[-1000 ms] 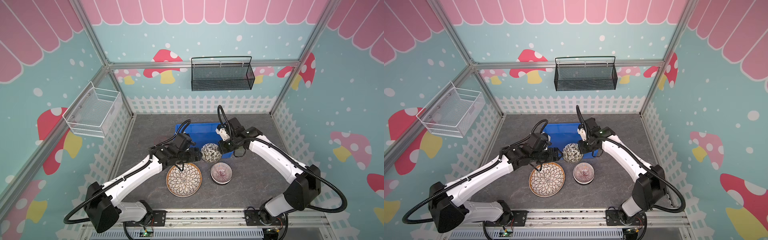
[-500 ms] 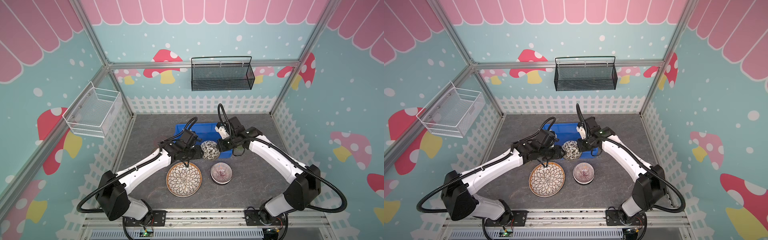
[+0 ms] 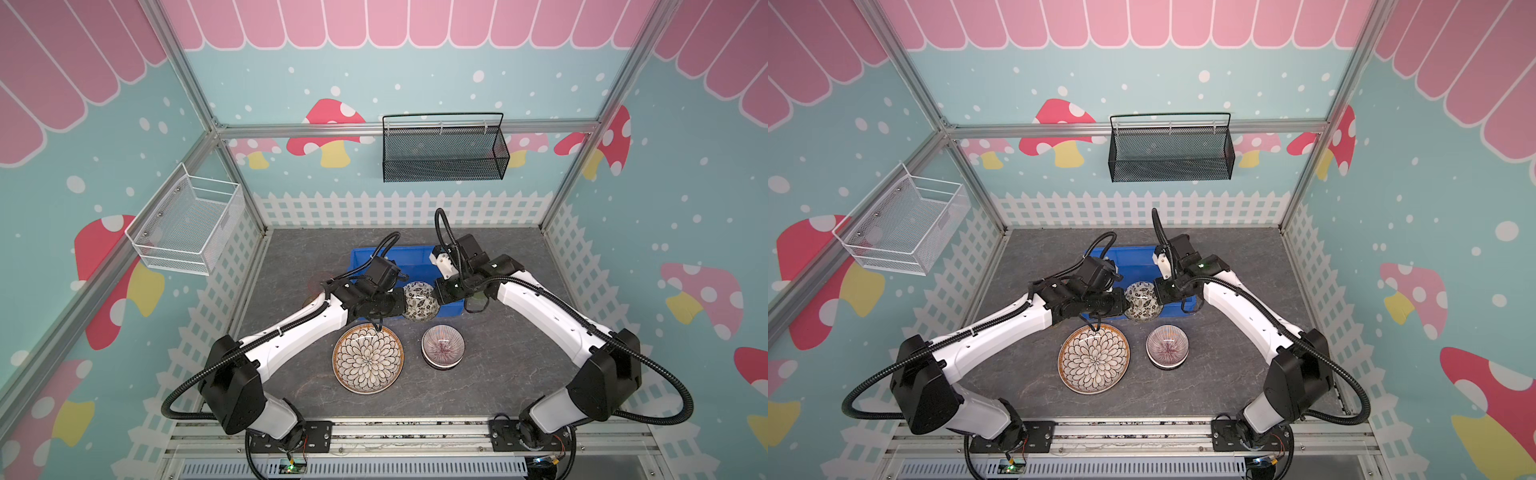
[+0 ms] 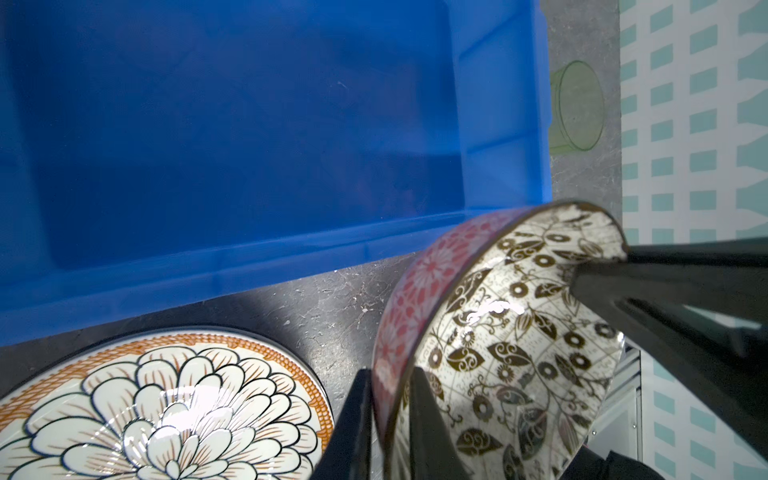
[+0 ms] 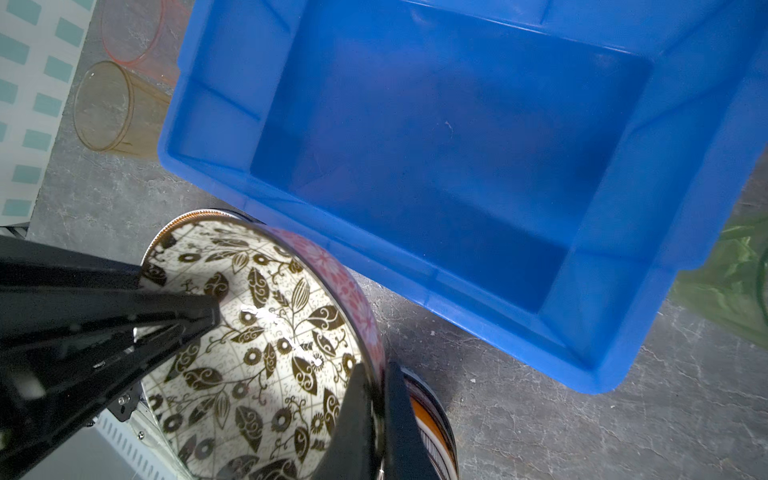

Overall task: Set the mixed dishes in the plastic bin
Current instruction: 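Grasp the leaf-print bowl rim with the left gripper beside the right gripper, then carry the bowl into the bin with the left gripper while the right gripper withdraws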

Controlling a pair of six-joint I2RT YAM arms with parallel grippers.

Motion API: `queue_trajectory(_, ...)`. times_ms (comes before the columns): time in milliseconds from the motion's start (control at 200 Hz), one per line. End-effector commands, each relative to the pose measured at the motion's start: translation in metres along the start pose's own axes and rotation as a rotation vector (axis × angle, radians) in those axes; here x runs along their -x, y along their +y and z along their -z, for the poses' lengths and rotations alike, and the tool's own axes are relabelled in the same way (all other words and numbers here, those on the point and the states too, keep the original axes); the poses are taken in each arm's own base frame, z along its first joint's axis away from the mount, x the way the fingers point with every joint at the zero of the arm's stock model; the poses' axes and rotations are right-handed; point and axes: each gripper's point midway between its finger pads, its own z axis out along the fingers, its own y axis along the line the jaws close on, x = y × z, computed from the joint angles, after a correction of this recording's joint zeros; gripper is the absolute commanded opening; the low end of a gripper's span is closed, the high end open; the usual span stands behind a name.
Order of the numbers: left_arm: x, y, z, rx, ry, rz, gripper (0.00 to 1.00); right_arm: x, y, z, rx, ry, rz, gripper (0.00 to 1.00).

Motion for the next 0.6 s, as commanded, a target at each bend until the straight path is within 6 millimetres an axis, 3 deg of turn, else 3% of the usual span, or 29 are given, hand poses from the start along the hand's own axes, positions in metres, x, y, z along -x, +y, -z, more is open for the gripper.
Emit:
queue_trajectory(0,0.003,0.0,0.0,0.012,-0.005,-0.013,0.01,0.007,0.0,-0.001,0.01,-0.031,-0.001,0.0)
queue_trajectory(240,0.002,-0.001,-0.002,0.012,0.003,-0.009,0.0,0.008,-0.001,0.005,0.006,-0.063,-0.007,0.01)
queue_trajectory(340,0.003,0.0,-0.002,0.016,-0.001,-0.015,0.0,0.008,-0.005,0.012,-0.004,-0.088,-0.024,0.18)
queue_trajectory(470,0.006,0.0,0.0,0.02,-0.003,-0.025,0.0,0.006,-0.016,0.028,-0.03,-0.135,-0.068,0.54)
queue_trajectory(595,0.009,-0.003,0.0,0.019,0.004,-0.037,0.0,0.003,-0.034,0.052,-0.059,-0.197,-0.118,0.68)
